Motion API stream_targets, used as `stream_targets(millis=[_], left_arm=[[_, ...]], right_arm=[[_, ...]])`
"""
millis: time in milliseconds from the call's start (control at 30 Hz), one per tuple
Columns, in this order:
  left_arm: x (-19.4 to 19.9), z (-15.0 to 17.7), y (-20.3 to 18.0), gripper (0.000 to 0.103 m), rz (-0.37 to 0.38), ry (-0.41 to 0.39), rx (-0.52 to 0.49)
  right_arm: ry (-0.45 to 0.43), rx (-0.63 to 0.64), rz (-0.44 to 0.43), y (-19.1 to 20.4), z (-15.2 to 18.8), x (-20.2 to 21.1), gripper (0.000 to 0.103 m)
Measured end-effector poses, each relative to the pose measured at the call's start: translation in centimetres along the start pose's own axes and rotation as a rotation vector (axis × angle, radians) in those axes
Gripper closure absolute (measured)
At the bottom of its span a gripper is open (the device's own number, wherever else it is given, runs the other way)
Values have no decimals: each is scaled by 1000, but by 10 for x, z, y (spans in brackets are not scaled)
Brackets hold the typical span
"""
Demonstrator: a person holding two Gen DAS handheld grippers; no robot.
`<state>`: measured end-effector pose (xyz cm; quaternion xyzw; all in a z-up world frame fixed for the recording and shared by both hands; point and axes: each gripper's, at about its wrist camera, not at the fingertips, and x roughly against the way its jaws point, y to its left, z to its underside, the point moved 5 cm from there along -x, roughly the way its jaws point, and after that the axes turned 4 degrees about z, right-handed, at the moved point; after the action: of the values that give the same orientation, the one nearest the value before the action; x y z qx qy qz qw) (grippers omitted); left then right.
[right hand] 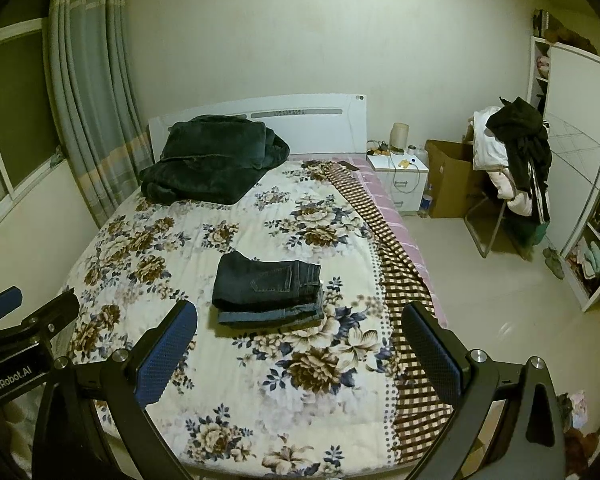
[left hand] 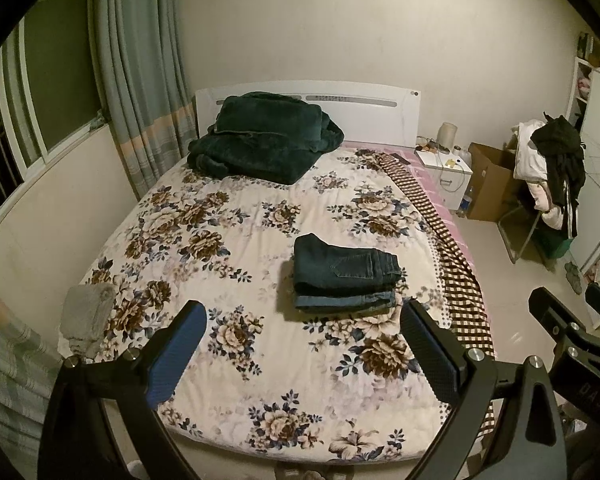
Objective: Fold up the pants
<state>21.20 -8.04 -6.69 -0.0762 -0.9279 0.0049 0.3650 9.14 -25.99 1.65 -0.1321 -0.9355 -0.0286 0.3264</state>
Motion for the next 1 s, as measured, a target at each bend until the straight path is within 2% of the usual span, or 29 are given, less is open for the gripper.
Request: stream_targets(millis=[1000], left_arm=[[1, 0, 3, 4, -3, -3, -5]], right_arm=[[13, 10, -7, -3, 10, -3, 0]])
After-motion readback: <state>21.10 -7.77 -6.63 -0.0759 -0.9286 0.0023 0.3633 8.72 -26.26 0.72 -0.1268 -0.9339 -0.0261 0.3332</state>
